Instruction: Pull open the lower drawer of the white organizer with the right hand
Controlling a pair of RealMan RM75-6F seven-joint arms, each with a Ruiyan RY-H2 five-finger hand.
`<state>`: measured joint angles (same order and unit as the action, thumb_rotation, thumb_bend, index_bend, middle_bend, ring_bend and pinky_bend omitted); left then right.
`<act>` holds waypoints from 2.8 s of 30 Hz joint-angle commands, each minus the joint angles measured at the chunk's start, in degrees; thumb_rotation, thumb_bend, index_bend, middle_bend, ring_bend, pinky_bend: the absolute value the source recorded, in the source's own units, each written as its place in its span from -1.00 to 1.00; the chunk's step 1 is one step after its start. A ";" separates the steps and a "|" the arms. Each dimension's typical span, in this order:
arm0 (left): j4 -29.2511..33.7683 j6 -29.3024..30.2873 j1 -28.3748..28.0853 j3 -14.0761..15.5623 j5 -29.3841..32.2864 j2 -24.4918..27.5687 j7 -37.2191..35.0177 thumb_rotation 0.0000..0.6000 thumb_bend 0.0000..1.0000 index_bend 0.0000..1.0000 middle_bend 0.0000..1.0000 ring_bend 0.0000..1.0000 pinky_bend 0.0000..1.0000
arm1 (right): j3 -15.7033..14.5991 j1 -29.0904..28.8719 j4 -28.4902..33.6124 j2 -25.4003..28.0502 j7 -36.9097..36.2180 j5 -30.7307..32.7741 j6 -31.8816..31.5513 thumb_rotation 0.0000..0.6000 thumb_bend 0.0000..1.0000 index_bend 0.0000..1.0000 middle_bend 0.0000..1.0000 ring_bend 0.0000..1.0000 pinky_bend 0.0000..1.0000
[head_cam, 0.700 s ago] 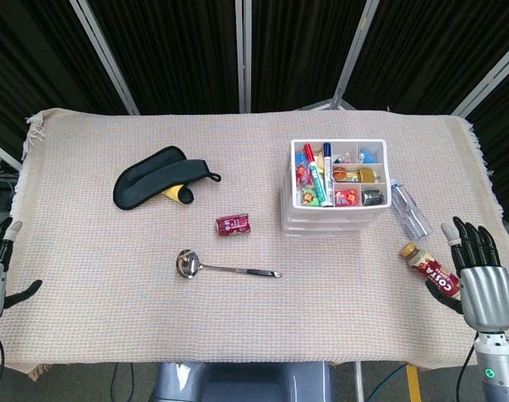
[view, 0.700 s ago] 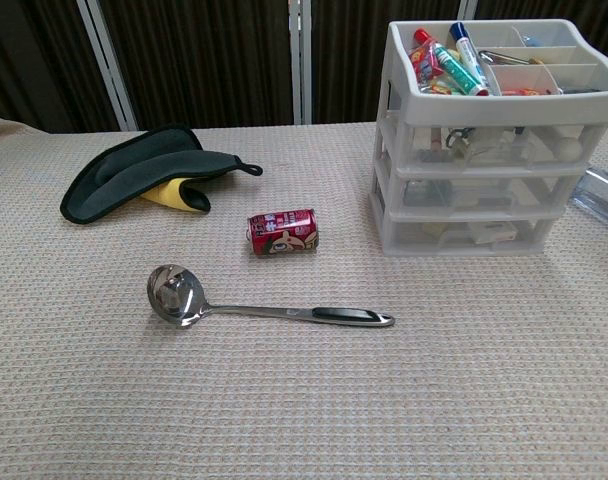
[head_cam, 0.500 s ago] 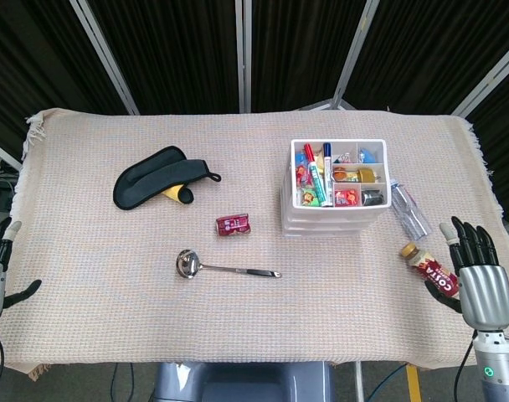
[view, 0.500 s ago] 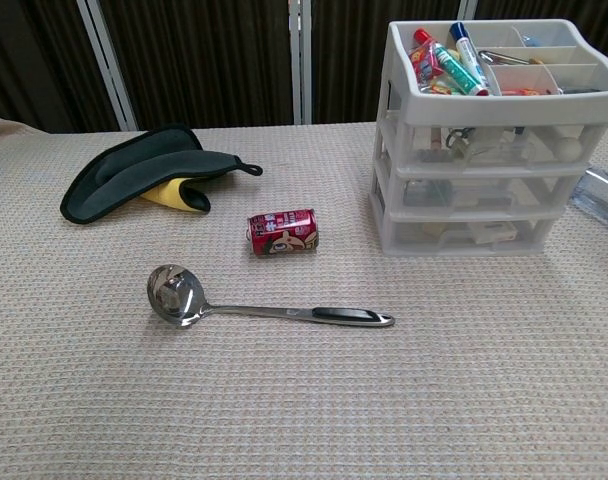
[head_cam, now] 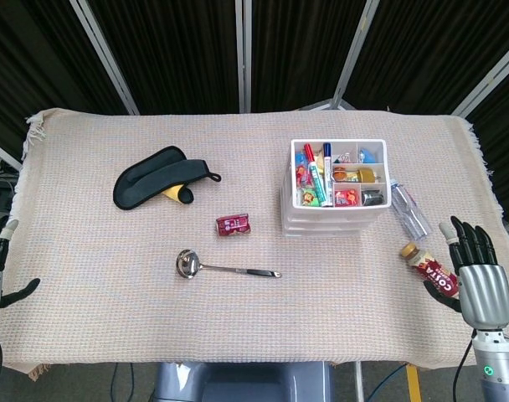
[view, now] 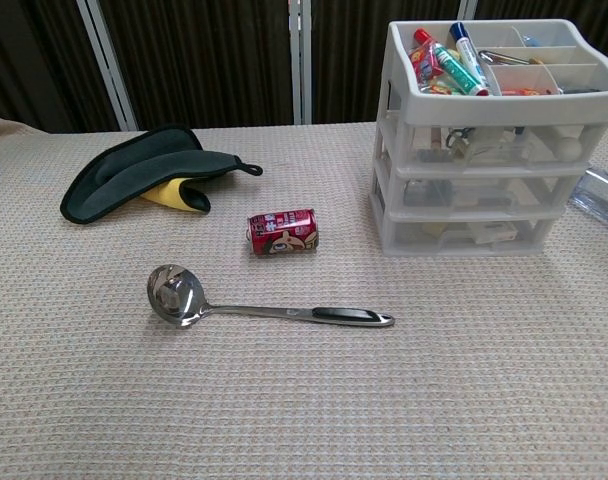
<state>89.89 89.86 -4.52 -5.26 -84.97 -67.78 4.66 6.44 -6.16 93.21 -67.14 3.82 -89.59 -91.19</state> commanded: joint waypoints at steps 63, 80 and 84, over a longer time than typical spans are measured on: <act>0.46 2.04 0.74 -0.40 -1.17 1.02 -3.36 1.00 -0.78 -1.00 -1.00 -1.00 -1.00 | 6.43 -15.55 14.08 -8.82 -42.35 28.88 35.72 1.00 -0.71 -0.87 0.63 0.73 0.48; 0.38 1.55 0.66 -0.35 -1.06 1.44 -4.51 1.00 -0.78 -1.00 -1.00 -1.00 -1.00 | 11.39 -18.11 10.96 -12.34 -43.18 37.06 38.84 1.00 -0.68 -0.74 0.62 0.73 0.48; 0.42 1.42 0.63 -0.35 -1.04 1.62 -4.95 1.00 -0.78 -1.00 -1.00 -1.00 -1.00 | 12.01 -18.15 10.71 -12.94 -42.89 37.06 38.83 1.00 -0.67 -0.72 0.62 0.72 0.47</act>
<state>90.30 91.28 -3.89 -5.62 -86.00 -66.16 -0.29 18.38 -24.30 103.97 -79.99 -39.16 -52.53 -52.34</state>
